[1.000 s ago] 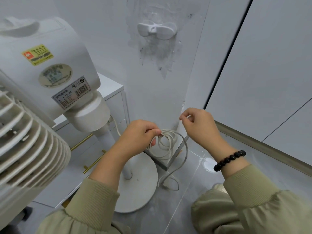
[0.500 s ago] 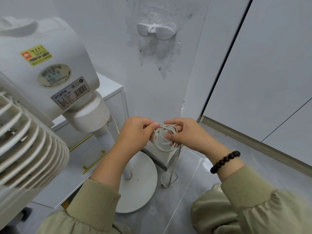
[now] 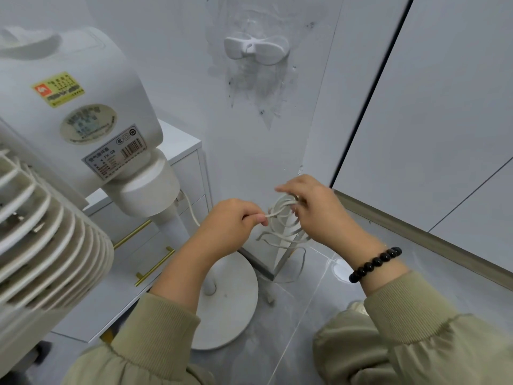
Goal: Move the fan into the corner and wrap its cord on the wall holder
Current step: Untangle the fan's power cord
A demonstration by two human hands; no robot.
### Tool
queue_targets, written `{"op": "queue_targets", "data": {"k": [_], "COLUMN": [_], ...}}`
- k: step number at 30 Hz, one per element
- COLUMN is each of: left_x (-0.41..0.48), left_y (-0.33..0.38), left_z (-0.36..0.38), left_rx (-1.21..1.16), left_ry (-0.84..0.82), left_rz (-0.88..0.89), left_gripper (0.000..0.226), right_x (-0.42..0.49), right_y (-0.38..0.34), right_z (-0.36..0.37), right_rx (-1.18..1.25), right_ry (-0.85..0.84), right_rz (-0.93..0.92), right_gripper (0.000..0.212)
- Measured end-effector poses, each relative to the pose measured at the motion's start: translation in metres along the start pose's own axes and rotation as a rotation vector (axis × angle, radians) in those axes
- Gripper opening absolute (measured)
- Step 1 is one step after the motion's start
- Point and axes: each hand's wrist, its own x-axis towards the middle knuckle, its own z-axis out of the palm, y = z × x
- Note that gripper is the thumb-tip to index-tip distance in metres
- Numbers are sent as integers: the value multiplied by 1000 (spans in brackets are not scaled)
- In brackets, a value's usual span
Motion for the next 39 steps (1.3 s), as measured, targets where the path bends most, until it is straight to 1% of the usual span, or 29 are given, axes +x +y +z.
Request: {"op": "queue_targets", "data": {"k": [2,3,5,7,9,11,14,17,18,19,22,23,24,26,30,31,32,35,37,39], "left_x": [1,1,0,0,0,-1,-3,-1,0,0,-2,-2,-2,-2,-4,-4,-5,-4,-4,-5], "left_y": [-1,-2,-3,-4,-6,-4,-2,-4,-4,-4,0,0,1,0,-1,-1,-1,-3,-4,-4], "left_z": [-2,-2,-2,-2,-2,-3,-5,-2,-2,-2,-3,-4,-5,-6,-8,-8,-8,-8,-8,-8], "left_rx": [-75,-132,-245,-299,-297,-277,-315,-322,-308,-308,-352,-381,-416,-490,-601,-613,-616,-602,-586,-569], "left_ry": [-11,-3,48,89,101,98,100,160,166,157,111,100,85,46,-13,-25,-34,-39,-28,-11], "left_rz": [-21,-23,-14,-37,-48,-16,29,8,-5,-11,-10,-9,-8,-4,30,41,47,34,21,11], "left_gripper": [25,27,31,34,34,31,31,33,31,30,30,30,30,31,31,31,31,32,32,32], "right_x": [2,3,4,4,4,5,4,4,4,4,5,5,5,4,3,3,3,3,2,0], "right_y": [1,2,5,5,5,5,4,5,7,9,17,18,19,18,18,19,21,18,8,-2], "right_z": [-1,-3,-4,-6,-10,-13,-14,-18,-20,-21,-20,-19,-18,-17,-10,-7,-5,-4,-5,-7], "right_rx": [81,105,211,398,500,510,479,518,484,399,-64,-179,-228,-208,-324,-323,-268,45,209,371], "right_ry": [159,193,154,89,69,23,-100,-234,-253,-244,-76,-5,62,166,213,226,245,296,234,92], "right_rz": [157,233,355,432,411,358,311,325,337,343,351,376,405,423,328,298,273,227,187,169], "right_gripper": [22,14,26,30,28,27,27,28,27,26,19,19,21,25,22,22,23,27,36,39]}}
